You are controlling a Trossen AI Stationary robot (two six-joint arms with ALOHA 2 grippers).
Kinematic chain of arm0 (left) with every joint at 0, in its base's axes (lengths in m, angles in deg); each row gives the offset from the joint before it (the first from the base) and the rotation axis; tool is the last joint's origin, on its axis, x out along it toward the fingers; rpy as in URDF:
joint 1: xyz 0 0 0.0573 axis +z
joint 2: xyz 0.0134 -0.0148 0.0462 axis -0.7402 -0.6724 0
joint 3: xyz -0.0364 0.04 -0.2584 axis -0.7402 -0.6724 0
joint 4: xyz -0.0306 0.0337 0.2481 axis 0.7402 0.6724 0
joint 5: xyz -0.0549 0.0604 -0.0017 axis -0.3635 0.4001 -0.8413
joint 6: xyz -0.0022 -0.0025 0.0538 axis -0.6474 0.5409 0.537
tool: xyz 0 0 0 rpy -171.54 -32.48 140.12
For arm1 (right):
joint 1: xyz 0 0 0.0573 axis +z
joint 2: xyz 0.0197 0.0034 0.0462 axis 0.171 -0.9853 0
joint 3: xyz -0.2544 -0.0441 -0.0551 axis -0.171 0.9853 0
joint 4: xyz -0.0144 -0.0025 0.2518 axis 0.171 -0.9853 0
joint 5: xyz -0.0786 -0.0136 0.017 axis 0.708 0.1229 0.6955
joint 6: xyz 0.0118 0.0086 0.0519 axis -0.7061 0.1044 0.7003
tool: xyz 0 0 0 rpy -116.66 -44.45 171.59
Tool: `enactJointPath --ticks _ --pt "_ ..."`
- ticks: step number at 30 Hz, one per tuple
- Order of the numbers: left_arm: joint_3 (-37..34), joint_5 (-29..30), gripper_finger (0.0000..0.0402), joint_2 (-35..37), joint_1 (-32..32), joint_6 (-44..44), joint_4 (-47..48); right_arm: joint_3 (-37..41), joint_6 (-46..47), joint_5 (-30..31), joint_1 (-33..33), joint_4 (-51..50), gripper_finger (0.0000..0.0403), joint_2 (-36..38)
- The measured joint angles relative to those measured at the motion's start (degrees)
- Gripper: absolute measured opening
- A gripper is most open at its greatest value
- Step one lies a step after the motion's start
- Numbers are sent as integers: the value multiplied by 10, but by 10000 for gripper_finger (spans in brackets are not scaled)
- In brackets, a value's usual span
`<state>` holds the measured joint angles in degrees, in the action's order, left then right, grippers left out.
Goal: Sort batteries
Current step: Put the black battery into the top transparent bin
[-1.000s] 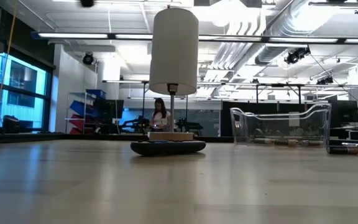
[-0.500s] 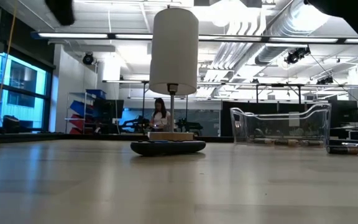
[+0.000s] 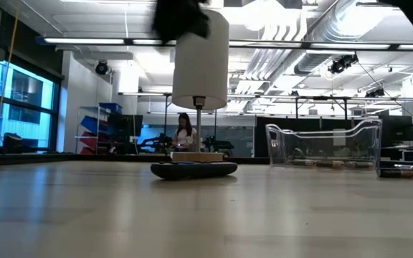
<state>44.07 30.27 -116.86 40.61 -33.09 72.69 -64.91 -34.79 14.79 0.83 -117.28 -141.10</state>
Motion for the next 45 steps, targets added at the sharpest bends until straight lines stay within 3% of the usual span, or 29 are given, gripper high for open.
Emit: enactJointPath --ticks 3,7,10,15,19,22,29,34,39,45 --pt "0 0 129 0 0 9 1 29 0 23 -10 -89 146 0" --pt "0 -7 129 0 0 29 1 187 26 11 -20 -92 146 53" --pt "0 -14 129 3 0 43 2 352 77 -6 -29 -54 146 146" --pt "0 -17 129 7 4 65 0 619 214 -5 -57 -27 146 361" --pt "0 -17 129 2 20 86 2 772 277 -25 -74 -1 146 501" --pt "0 -17 129 -8 35 92 1 851 256 -29 -85 31 146 557" --pt "0 0 129 -48 61 67 1 961 155 -12 -95 82 146 563" --pt "0 1 129 -73 67 28 -12 995 144 25 -104 94 146 563" --pt "0 4 129 -97 68 31 -45 1022 148 -2 -102 163 146 563" --pt "0 13 129 -118 68 61 -82 1036 187 10 -103 189 146 565"
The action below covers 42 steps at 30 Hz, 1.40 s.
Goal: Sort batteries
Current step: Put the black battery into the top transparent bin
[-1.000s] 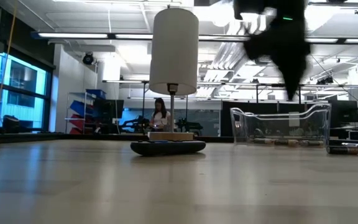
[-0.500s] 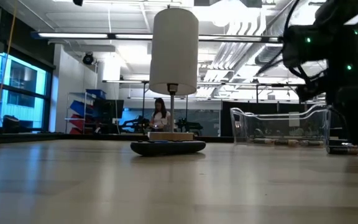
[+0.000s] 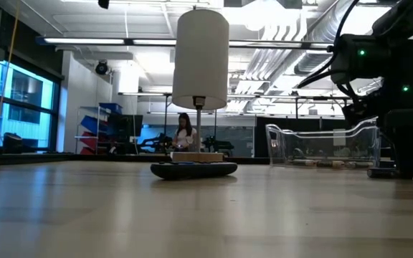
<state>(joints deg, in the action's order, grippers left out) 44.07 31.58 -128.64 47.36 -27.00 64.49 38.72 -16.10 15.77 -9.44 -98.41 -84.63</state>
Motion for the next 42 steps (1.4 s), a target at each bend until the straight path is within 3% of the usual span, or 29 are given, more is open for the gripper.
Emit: enactJointPath --ticks 8,10,14,23,30,35,38,42 --pt "0 17 129 -3 1 42 -4 -1 -24 -5 16 2 142 -1" --pt "0 17 129 -3 1 53 -4 -1 -30 -13 16 3 118 -1" --pt "0 17 129 -3 1 71 -3 -1 -7 -33 16 12 19 -1" --pt "0 17 129 29 1 88 -24 -42 44 -105 18 1 1 13" --pt "0 17 129 90 1 105 -22 -116 59 -77 15 -22 2 28" --pt "1 17 129 112 1 105 -21 -132 17 -37 1 -32 14 26" --pt "1 16 129 115 1 105 -20 -120 -28 -41 -20 -36 49 13" --pt "1 11 129 113 1 105 -14 -98 -101 -53 -33 -24 125 -20"
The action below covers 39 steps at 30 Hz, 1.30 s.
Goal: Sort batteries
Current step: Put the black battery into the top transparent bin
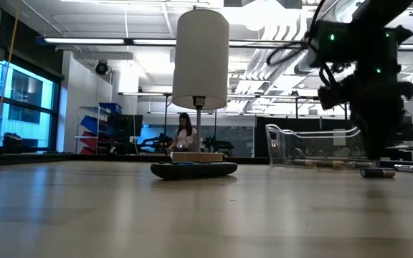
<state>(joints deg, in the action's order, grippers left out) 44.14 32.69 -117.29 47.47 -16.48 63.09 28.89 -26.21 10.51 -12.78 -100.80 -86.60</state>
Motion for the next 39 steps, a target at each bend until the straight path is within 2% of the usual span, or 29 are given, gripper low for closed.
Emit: enactJointPath --ticks 5,7,10,14,16,19,20,25,30,32,34,39 --pt "0 0 129 0 0 -3 18 2 -89 16 1 0 202 -51" --pt "0 0 129 0 0 -12 26 2 -92 34 -1 12 214 -77" --pt "0 0 129 0 0 -28 34 -2 -112 28 -2 25 216 -113" --pt "0 0 129 0 0 -35 40 -7 -122 22 -2 22 186 -149" --pt "0 4 129 0 0 -31 37 -8 -116 18 -2 22 141 -152" --pt "0 24 129 0 0 -30 35 -18 -89 11 -1 9 41 -145" --pt "0 31 129 0 0 -30 35 -27 -84 11 -1 1 33 -136" --pt "0 35 129 0 0 -17 33 -125 -47 41 -2 -48 33 -84" --pt "0 50 129 -2 0 -16 34 -232 -3 198 -23 -94 33 -41" --pt "0 55 129 -5 0 -20 34 -260 15 251 -59 -128 33 -33" --pt "0 59 129 -10 0 -21 35 -264 27 277 -107 -170 33 -36" --pt "0 60 129 -31 0 -35 56 -235 66 324 -226 -140 33 -35"
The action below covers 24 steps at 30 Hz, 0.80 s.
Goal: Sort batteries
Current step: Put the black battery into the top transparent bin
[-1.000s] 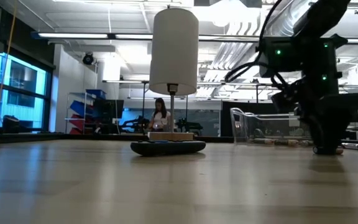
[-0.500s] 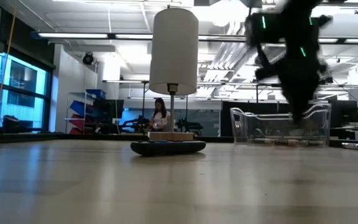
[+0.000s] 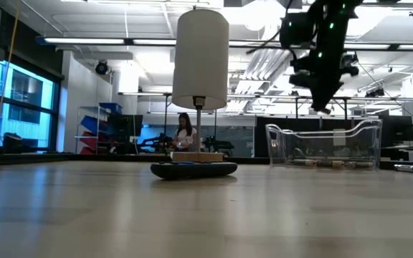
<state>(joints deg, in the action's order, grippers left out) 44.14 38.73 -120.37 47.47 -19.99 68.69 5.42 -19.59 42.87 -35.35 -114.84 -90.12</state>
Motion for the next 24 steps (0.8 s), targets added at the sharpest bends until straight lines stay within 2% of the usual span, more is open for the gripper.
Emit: enactJointPath --ticks 3,8,11,14,19,24 --pt "0 -2 129 -13 -3 -15 36 16 5 -9 -40 41 60 -1" --pt "0 -4 129 -33 -13 -75 104 23 7 -56 -74 64 172 0" --pt "0 -28 129 -48 -18 -119 140 23 1 -99 -78 61 223 1" --pt "0 -98 129 -72 -18 -183 185 23 3 -123 -68 67 243 6" --pt "0 -258 129 -140 -22 -269 322 23 3 -124 -41 96 248 34" --pt "0 -399 129 -226 -73 -225 383 23 9 -131 -26 113 248 62"
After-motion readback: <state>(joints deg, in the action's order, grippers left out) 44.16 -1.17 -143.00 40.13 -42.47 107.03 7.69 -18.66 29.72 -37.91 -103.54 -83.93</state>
